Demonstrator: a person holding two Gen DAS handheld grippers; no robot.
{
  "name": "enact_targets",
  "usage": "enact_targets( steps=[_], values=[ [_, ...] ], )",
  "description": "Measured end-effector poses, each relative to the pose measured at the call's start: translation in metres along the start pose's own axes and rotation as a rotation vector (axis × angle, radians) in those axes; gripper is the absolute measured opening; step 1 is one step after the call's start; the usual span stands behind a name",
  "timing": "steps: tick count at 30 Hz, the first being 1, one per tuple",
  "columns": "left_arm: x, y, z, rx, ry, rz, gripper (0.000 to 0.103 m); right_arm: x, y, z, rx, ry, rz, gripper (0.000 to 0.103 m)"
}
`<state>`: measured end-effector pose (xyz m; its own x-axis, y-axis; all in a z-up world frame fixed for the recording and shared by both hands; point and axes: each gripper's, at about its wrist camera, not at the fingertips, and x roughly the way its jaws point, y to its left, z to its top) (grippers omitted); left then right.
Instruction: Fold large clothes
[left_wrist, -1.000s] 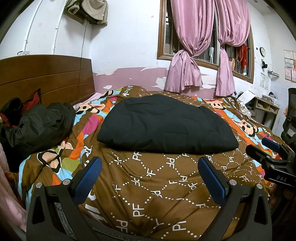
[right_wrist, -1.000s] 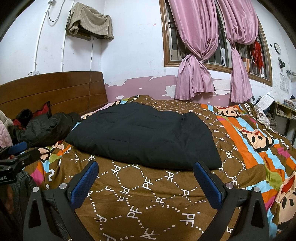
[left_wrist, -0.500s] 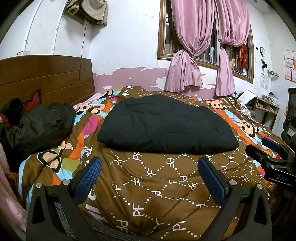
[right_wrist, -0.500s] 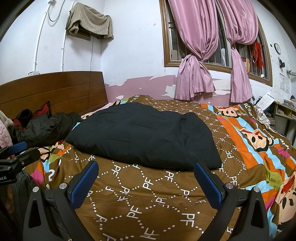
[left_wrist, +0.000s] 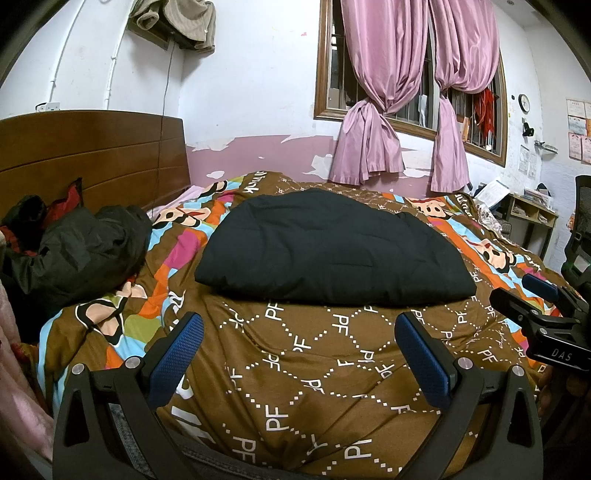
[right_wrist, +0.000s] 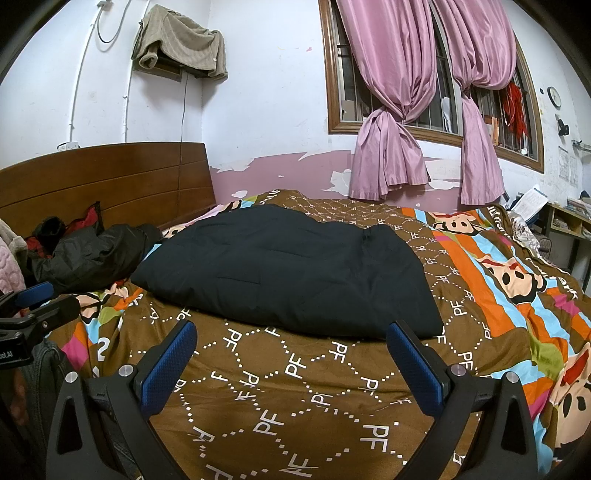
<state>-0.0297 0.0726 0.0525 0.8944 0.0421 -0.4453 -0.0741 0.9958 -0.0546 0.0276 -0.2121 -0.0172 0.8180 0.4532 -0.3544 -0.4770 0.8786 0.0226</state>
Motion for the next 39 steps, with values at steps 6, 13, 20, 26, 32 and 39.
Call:
enact_targets(
  steps=[6,13,20,26,32,39],
  values=[
    [-0.002,0.000,0.002,-0.002,0.004,-0.003,0.101,0.000,0.000,0.000,0.001,0.001,-0.001,0.103],
    [-0.004,0.007,0.005,-0.032,0.013,-0.018,0.101,0.000,0.000,0.000,-0.001,0.005,0.001,0.103],
    [-0.003,0.002,0.002,-0.018,0.016,0.091,0.101,0.000,0.002,-0.002,-0.001,0.009,0.002,0.103],
    [0.003,0.009,0.000,-0.045,0.033,0.093,0.101,0.000,0.004,-0.006,-0.002,0.014,0.007,0.103],
    [0.005,0.013,-0.002,-0.061,0.048,0.086,0.101,0.002,0.004,-0.007,-0.003,0.024,0.013,0.103],
    [0.005,0.012,-0.004,-0.063,0.053,0.088,0.101,0.003,0.004,-0.008,-0.008,0.037,0.019,0.103]
  ],
)
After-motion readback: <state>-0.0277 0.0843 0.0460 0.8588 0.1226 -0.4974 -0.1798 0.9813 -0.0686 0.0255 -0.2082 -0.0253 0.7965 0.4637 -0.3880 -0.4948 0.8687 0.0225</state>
